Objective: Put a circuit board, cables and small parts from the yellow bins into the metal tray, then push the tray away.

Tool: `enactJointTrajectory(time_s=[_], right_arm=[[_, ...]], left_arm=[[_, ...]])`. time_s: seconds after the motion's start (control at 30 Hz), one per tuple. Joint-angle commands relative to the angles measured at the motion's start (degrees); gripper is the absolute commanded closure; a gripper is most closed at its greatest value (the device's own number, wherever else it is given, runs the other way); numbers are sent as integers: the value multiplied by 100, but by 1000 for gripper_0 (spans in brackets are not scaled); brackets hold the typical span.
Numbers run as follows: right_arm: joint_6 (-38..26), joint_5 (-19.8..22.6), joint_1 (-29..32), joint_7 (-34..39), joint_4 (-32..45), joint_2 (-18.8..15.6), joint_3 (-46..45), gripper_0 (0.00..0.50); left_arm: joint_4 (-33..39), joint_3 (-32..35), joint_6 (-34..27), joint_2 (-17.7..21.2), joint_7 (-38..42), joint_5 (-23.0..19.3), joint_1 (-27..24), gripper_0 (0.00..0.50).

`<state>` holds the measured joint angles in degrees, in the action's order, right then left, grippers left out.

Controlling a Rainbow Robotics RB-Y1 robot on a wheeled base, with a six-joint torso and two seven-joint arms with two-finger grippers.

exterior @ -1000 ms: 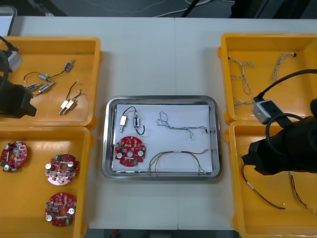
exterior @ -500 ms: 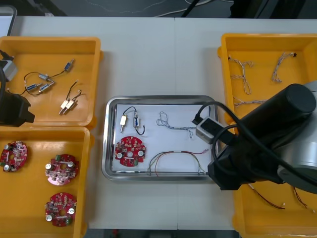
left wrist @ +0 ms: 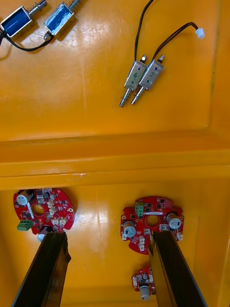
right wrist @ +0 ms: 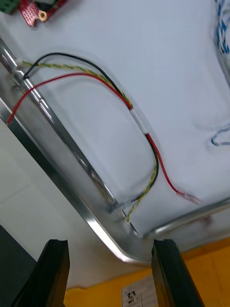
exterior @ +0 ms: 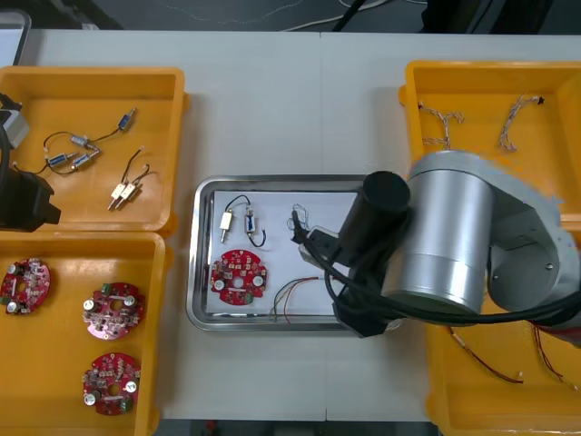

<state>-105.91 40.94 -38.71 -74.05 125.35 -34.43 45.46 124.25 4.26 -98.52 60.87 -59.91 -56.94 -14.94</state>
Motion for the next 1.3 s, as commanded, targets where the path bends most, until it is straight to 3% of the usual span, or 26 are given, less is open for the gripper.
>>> enactJointTrajectory(time_s=[0.03, 0.57, 0.8, 1.3], right_arm=[[211, -183, -374, -206, -203, 402, 481, 0], [1073, -859, -866, -567, -669, 709, 1870, 0], [1398, -965, -1007, -742, -898, 806, 2230, 0], [1451, -1176, -1192, -997, -1144, 1008, 2626, 0]], left_arm=[[152, 172, 52, 268, -47, 16, 114, 0], [152, 172, 26, 268, -56, -10, 123, 0], [152, 172, 26, 268, -56, -2, 123, 0], [152, 198, 26, 268, -64, -10, 131, 0]])
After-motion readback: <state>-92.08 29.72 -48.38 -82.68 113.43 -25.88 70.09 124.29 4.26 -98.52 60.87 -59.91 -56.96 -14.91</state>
